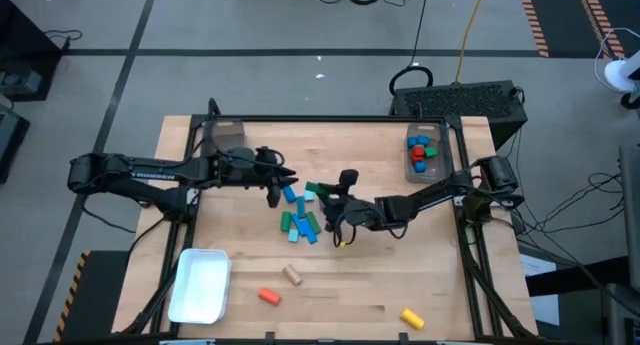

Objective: Sort blocks by size
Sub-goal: Put the green rectangular block into the left black bin

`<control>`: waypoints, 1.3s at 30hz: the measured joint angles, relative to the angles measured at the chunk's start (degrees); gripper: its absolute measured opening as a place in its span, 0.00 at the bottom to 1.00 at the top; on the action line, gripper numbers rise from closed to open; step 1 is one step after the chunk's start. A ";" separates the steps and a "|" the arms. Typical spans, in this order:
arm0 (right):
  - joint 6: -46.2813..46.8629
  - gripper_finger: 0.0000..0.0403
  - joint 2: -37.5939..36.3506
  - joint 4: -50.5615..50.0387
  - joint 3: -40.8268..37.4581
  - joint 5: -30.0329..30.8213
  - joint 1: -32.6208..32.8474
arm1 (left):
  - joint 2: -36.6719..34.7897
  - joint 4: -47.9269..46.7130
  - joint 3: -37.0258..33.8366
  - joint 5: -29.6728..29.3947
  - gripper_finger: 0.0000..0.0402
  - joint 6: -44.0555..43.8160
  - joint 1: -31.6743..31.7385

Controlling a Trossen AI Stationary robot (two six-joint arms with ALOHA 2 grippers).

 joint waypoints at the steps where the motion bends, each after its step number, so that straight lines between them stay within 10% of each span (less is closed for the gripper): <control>1: -0.43 0.23 0.00 0.66 0.02 1.20 0.00 | 1.03 1.55 0.00 0.63 0.29 -0.52 -0.13; 9: -1.63 0.23 -0.04 -0.22 0.00 5.17 1.24 | 10.90 10.90 0.00 5.74 0.33 -2.02 -0.58; 22: -3.14 0.23 -0.10 0.32 0.09 8.32 2.73 | 13.16 14.75 0.00 4.31 0.69 -2.84 -0.39; 39: -3.15 0.23 -0.09 0.72 0.09 6.65 2.86 | 13.14 16.24 0.00 3.69 0.71 2.05 -0.40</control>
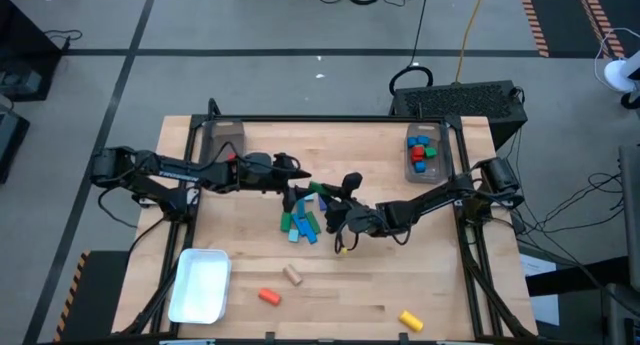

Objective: Sort blocks by size
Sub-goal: Put the green rectangular block into the left black bin

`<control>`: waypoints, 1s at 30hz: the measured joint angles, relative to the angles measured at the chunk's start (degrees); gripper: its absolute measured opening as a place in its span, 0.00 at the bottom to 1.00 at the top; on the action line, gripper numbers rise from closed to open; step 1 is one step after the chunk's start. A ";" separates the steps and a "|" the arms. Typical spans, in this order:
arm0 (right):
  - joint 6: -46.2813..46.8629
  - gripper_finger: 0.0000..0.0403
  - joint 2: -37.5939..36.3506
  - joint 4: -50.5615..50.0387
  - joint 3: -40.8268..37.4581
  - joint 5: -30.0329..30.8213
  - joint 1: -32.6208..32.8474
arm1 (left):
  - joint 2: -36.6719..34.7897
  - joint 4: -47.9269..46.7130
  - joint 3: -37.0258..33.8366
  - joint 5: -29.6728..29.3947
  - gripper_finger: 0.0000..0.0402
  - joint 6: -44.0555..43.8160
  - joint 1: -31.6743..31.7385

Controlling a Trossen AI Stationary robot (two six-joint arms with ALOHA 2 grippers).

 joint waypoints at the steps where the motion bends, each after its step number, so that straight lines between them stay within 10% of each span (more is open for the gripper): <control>1: -0.01 0.23 0.00 -0.02 0.00 0.05 0.00 | 0.00 0.34 0.00 -0.59 0.71 1.84 -0.01; 30: -3.69 0.23 0.00 3.36 -0.03 0.91 0.02 | -0.02 1.47 0.02 -2.59 0.71 -11.02 -0.04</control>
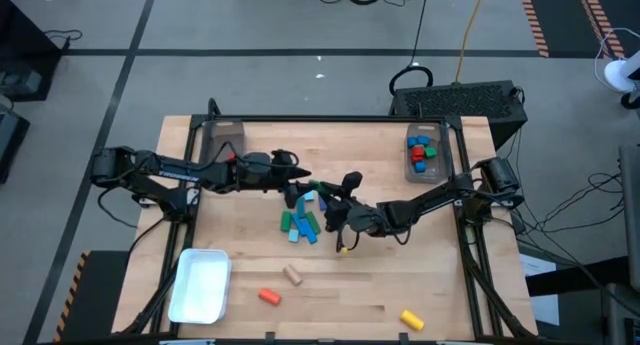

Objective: Sort blocks by size
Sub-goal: Put the green rectangular block into the left black bin

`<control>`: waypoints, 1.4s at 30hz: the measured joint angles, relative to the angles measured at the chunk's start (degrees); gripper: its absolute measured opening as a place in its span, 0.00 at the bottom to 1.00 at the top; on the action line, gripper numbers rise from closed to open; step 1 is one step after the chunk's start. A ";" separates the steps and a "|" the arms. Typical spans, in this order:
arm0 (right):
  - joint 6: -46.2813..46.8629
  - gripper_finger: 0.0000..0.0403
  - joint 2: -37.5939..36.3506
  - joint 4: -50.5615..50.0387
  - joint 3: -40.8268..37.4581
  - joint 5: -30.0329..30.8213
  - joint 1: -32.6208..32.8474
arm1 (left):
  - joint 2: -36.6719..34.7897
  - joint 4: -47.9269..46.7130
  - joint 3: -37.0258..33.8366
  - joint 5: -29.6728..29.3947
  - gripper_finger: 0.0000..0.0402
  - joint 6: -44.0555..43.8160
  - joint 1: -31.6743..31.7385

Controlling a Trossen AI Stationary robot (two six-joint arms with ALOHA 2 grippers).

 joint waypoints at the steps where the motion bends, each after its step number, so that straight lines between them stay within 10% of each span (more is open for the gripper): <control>1: -0.49 0.23 0.00 0.58 -0.02 -0.02 0.00 | 0.00 0.03 0.00 0.02 0.71 -0.45 0.03; 18: -2.68 0.23 0.02 2.08 -0.02 0.15 -0.02 | 0.00 1.36 0.07 4.90 0.26 -1.98 0.03; 28: -3.51 0.26 0.04 1.62 -0.04 0.77 -0.10 | -0.07 1.51 0.13 5.88 0.15 -1.74 0.11; 42: 7.44 0.56 0.04 -8.40 -0.04 6.99 0.07 | -4.73 -7.86 0.11 4.37 0.15 3.23 4.27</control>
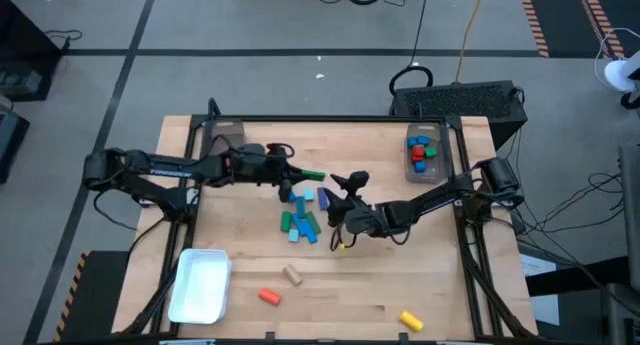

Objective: Sort blocks by size
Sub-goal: Put the green rectangular block into the left black bin

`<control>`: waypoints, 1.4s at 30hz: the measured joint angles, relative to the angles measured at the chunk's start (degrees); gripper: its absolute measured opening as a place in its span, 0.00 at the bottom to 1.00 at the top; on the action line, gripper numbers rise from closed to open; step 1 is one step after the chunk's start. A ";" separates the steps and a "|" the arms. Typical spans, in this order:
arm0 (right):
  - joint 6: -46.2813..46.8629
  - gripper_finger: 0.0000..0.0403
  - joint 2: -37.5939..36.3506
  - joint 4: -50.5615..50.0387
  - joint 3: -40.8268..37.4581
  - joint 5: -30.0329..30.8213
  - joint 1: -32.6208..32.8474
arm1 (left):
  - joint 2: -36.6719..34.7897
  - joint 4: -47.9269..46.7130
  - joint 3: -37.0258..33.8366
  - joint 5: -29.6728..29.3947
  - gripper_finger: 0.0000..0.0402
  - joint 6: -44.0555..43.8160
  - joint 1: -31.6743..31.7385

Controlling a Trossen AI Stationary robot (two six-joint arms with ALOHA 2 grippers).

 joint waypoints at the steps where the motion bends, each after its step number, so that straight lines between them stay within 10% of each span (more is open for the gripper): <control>1: 2.29 0.57 0.00 -2.06 0.00 -1.43 -0.24 | -0.94 -2.60 0.00 -0.87 0.15 0.35 0.40; 22: 21.66 0.58 0.00 -16.23 0.00 -33.24 -6.43 | -24.06 -47.07 -0.02 -33.36 0.18 1.15 1.56; 42: 24.86 0.58 0.52 -17.30 0.00 -44.80 -9.24 | -28.68 -62.86 -1.22 -37.65 0.19 -2.33 12.30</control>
